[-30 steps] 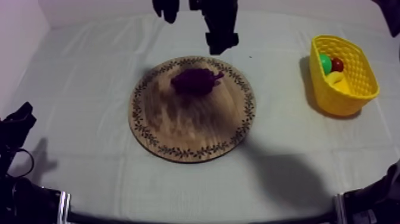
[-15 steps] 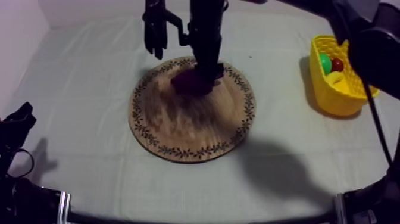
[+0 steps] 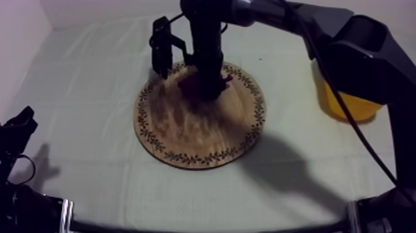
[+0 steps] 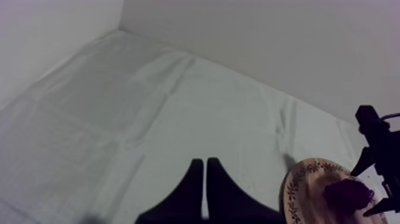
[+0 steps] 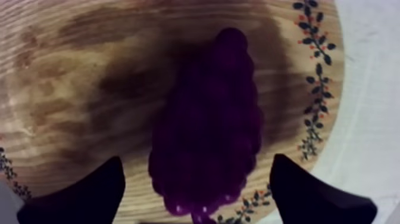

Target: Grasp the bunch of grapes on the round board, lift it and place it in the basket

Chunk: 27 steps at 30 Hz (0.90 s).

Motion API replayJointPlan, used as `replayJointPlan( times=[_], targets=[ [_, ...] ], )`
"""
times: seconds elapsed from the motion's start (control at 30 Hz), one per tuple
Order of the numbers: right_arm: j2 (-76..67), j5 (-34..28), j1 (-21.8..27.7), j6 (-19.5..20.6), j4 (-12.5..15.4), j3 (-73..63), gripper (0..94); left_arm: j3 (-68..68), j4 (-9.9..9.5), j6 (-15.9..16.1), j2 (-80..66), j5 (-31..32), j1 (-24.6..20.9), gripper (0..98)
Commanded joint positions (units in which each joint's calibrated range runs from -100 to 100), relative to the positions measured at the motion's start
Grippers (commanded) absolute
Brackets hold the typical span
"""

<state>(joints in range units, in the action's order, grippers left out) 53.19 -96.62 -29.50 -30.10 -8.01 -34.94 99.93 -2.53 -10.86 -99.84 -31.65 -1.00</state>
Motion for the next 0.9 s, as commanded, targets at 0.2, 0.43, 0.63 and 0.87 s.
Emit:
replayJointPlan(
  times=[0.2,0.43,0.63,0.87],
  targets=[
    [3.72,-0.11,-0.61,0.69,0.23,-4.34,62.2,-0.04,0.01,-0.01,0.02,-0.04,0.02,0.0],
    [5.93,0.56,-0.40,1.98,-0.55,-6.38,37.5,-0.04,0.01,-0.01,0.02,-0.04,0.02,0.0],
    [5.77,0.98,-0.13,2.82,-1.14,-6.95,32.1,-0.04,0.01,-0.01,0.02,-0.04,0.02,0.0],
    [-0.44,0.51,0.01,2.54,-0.90,-6.14,33.4,-0.04,0.01,-0.01,0.02,-0.04,0.02,0.0]
  ],
)
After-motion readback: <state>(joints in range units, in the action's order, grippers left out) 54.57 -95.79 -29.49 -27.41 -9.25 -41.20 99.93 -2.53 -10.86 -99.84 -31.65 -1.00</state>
